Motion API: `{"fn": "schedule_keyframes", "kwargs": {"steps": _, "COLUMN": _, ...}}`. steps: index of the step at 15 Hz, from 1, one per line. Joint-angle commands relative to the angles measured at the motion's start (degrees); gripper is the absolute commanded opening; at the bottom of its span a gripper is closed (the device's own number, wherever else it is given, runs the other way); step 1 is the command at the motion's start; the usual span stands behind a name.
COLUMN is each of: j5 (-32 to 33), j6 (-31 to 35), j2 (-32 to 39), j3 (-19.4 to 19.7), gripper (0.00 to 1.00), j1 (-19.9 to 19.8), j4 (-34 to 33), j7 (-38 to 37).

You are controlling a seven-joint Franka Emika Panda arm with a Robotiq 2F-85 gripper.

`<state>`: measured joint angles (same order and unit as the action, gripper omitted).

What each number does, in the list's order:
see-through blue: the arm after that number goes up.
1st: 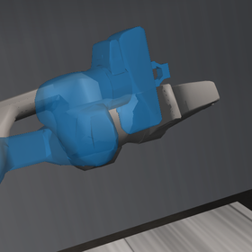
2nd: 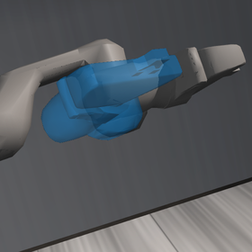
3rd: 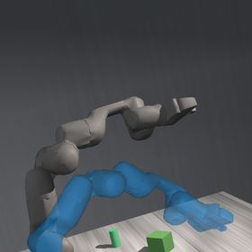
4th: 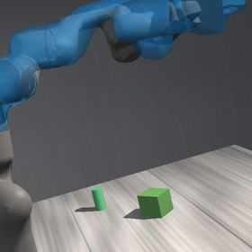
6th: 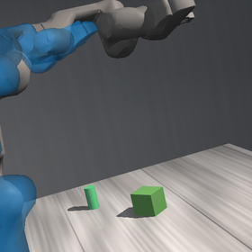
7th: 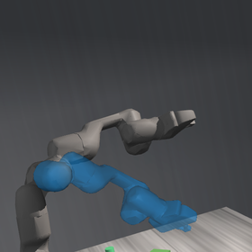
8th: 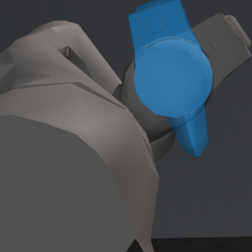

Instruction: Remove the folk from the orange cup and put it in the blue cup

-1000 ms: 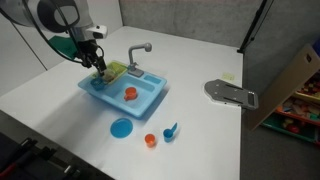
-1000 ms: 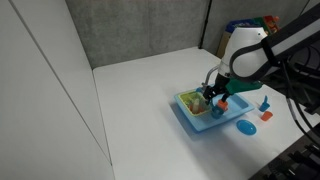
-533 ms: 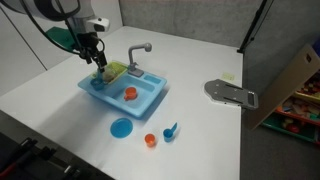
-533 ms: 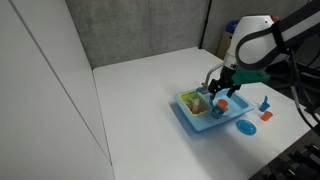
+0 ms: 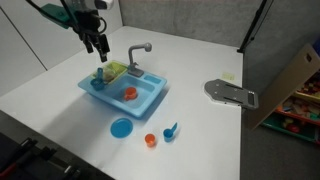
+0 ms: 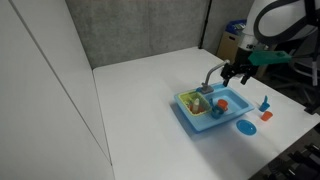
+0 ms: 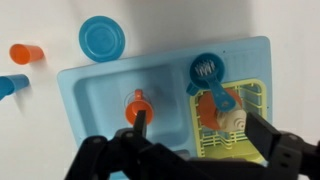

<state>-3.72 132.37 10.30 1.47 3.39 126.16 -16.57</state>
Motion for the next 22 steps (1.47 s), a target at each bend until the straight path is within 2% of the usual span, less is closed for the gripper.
{"fn": "schedule_keyframes", "kwargs": {"steps": 1, "j5": 1.42, "j6": -4.82, "j2": -6.70, "j3": 0.61, "gripper": 1.00, "j1": -1.91, "j4": 2.25, "j7": 2.30}}
{"fn": "schedule_keyframes", "kwargs": {"steps": 9, "j5": 6.39, "j6": -19.52, "j2": -20.03, "j3": 1.83, "gripper": 1.00, "j1": -5.75, "j4": 3.42, "j7": 5.11}}
{"fn": "schedule_keyframes", "kwargs": {"steps": 15, "j5": 5.82, "j6": -32.80, "j2": -28.24, "j3": 2.31, "gripper": 1.00, "j1": -7.34, "j4": 2.01, "j7": 8.36}}
{"fn": "schedule_keyframes", "kwargs": {"steps": 19, "j5": 5.98, "j6": -36.31, "j2": -33.40, "j3": 1.81, "gripper": 1.00, "j1": -7.48, "j4": 1.67, "j7": 7.72}}
{"fn": "schedule_keyframes", "kwargs": {"steps": 22, "j5": 5.90, "j6": -36.28, "j2": -36.10, "j3": 1.58, "gripper": 1.00, "j1": -7.50, "j4": 1.99, "j7": 7.57}}
